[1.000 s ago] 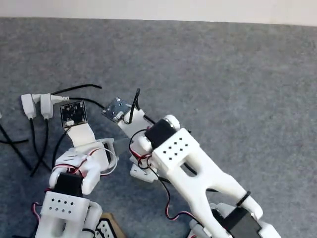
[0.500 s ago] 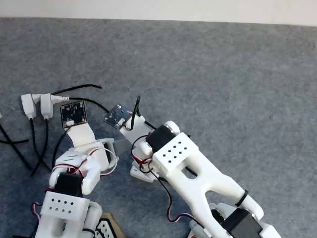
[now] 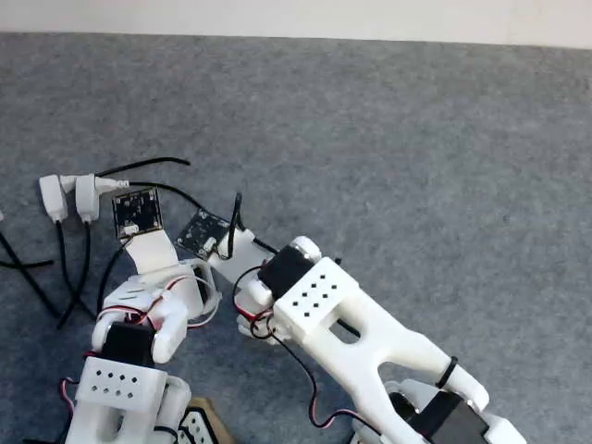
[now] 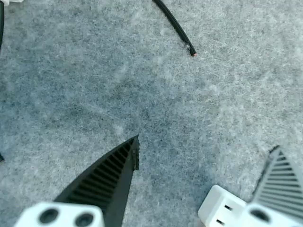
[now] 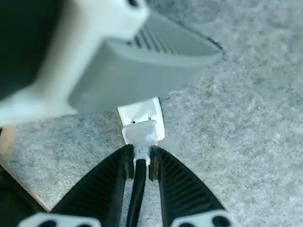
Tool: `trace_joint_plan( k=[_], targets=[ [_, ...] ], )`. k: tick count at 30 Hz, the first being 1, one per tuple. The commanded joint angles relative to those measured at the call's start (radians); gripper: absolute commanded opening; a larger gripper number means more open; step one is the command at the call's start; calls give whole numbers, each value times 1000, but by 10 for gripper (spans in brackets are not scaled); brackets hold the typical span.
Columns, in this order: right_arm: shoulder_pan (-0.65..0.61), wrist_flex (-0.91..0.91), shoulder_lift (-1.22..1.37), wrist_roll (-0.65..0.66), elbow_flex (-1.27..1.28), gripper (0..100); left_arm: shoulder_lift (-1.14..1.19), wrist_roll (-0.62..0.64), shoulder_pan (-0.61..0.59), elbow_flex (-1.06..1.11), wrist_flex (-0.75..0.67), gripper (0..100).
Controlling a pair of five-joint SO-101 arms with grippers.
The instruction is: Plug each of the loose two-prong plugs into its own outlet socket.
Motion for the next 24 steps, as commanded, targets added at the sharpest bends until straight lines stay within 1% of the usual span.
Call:
trace_joint_plan(
  k=[1,5,12,18,24],
  targets=[
    [10,8,-35,14,7,5,-2,-3,-7,-7,-17,400],
    [61,-35,-33,46,61,5,-2,-3,-7,-7,-15,400],
    [61,-199,62,43,217,5,-2,-3,-5,-7,-15,400],
    [59,-282,183,41,226,5,-2,-3,-5,-7,-15,400],
    [61,-321,282,41,226,5,-1,-3,-5,-5,-15,400]
  ],
)
